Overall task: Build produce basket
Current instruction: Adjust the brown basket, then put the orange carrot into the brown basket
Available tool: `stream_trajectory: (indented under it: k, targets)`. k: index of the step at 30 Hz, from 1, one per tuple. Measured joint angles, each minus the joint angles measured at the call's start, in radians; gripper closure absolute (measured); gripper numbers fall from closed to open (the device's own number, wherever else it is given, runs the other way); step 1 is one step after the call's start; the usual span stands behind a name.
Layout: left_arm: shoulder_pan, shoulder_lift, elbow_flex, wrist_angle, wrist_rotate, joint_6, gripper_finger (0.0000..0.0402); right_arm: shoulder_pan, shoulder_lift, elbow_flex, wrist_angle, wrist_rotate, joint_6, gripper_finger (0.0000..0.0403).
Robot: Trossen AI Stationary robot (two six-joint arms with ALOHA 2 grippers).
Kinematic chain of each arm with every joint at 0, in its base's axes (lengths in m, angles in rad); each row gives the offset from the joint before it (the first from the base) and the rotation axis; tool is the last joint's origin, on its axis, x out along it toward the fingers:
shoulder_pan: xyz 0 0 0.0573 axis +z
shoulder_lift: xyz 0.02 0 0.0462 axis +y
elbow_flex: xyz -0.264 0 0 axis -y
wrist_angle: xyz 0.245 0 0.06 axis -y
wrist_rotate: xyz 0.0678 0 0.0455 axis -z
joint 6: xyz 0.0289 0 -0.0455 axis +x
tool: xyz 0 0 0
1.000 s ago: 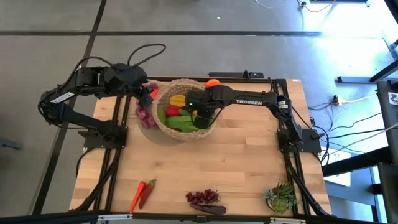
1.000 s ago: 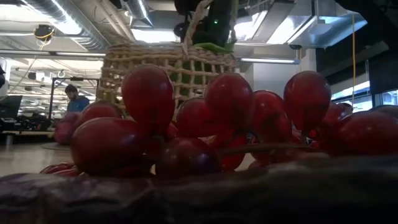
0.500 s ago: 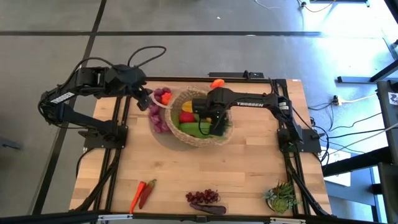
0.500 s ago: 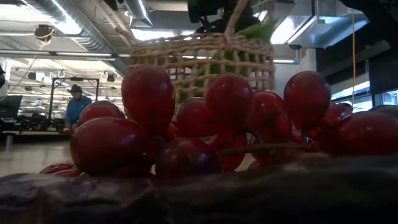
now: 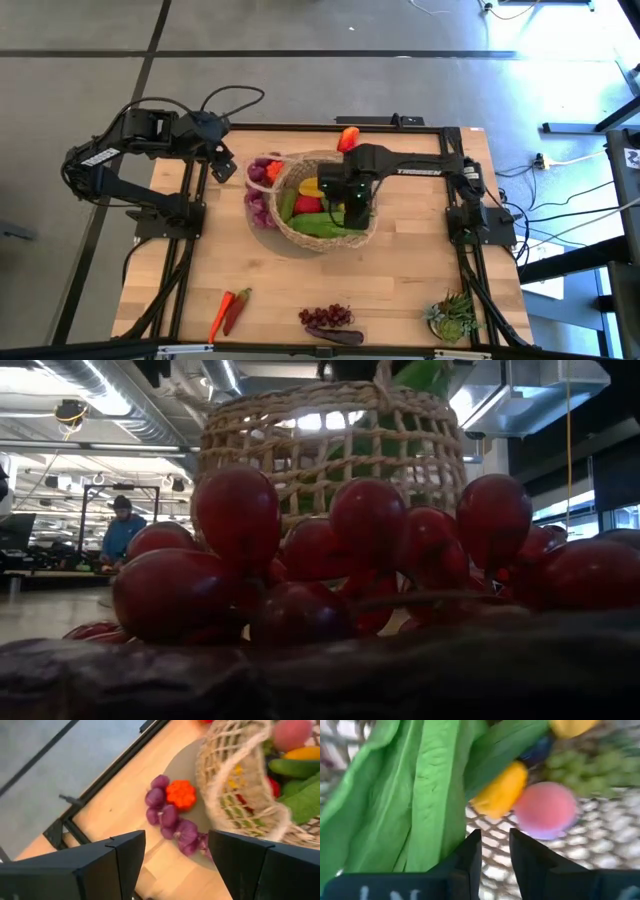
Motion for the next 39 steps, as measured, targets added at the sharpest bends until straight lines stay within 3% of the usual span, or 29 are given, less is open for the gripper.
stream_trajectory:
  k: [5,12,21,26,33,36,39]
  targets:
    - [0.0,0.0,0.0,-0.09,0.0,-0.106,0.0193,0.005,-0.101,0.0,0.036,0.033,0.07,0.0305]
    - [-0.003,-0.001,-0.014,-0.093,0.052,-0.18,0.0193,0.014,-0.227,0.001,0.175,0.046,0.073,0.0305]
    - [-0.124,-0.005,-0.249,-0.064,0.266,-0.011,0.0193,0.032,-0.36,0.001,0.224,0.081,-0.01,0.0305]
    - [-0.192,-0.002,-0.41,0.103,0.385,0.133,0.0193,0.032,-0.409,0.001,0.225,0.081,-0.038,0.0305]
    - [-0.289,-0.002,-0.557,0.414,0.466,0.139,0.0193,0.032,-0.446,0.001,0.196,0.066,-0.07,0.0305]
    - [-0.35,-0.002,-0.575,0.448,0.471,0.063,0.0193,0.032,-0.45,0.001,0.182,0.018,-0.087,0.0305]
    - [-0.417,-0.002,-0.58,0.441,0.495,-0.149,0.0193,0.032,-0.45,0.001,0.181,0.002,-0.089,0.0305]
